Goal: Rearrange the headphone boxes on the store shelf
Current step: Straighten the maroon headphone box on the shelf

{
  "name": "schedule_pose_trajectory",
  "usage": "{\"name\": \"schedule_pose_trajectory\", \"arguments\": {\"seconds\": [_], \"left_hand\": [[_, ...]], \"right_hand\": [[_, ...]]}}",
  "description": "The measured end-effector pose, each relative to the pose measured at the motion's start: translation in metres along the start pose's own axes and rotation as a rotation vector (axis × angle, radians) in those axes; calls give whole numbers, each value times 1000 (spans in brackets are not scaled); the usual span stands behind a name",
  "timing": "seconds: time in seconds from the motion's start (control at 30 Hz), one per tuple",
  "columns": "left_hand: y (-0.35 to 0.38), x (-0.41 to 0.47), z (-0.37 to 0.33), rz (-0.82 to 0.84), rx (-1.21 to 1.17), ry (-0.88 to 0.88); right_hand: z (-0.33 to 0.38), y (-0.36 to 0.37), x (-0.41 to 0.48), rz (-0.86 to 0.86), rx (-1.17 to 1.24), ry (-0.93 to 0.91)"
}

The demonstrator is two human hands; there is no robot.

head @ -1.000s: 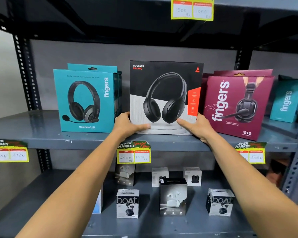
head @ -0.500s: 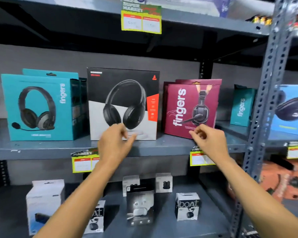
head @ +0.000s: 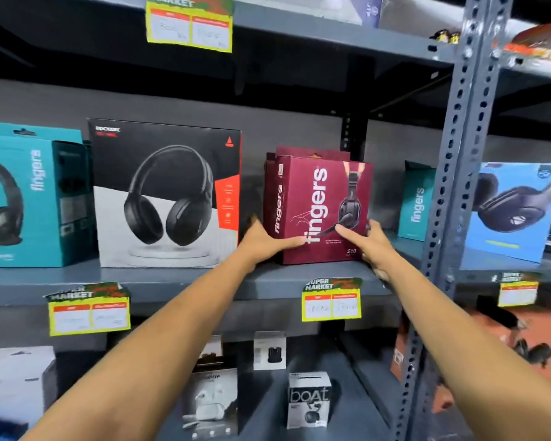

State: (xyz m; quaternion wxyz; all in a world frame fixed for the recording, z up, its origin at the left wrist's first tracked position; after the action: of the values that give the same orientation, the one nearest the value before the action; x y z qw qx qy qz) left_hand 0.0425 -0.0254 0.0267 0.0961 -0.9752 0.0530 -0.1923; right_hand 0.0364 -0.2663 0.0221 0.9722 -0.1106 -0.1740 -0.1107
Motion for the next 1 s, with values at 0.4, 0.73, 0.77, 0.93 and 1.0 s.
{"name": "schedule_pose_trajectory", "arguments": {"seconds": [0.4, 0.73, 0.77, 0.93, 1.0], "left_hand": [[14, 29, 19, 139, -104, -89], [16, 31, 20, 109, -103, -83], [17, 32, 20, 105, -103, -91], [19, 37, 19, 118, -106, -100], [20, 38, 20, 122, -100, -102]], "right_hand": [[-4, 14, 28, 108, 60, -26], [-6, 20, 38, 245, 67, 13], [-8, 19, 40, 254, 68, 21], [-9, 18, 44, 282, 91, 49], [-11, 18, 45, 290, 101, 59]]}}
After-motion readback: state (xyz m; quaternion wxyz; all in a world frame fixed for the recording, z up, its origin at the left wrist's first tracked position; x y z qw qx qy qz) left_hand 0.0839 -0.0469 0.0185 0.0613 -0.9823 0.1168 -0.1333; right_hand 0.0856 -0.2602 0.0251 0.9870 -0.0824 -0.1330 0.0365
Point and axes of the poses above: each hand's wrist, its own x-axis towards the middle knuckle, its own y-axis out of the palm, z = x × y, the point moved 5 cm from there along x, towards the middle knuckle, and after that the axes turned 6 degrees about -x, right-handed, at the moved point
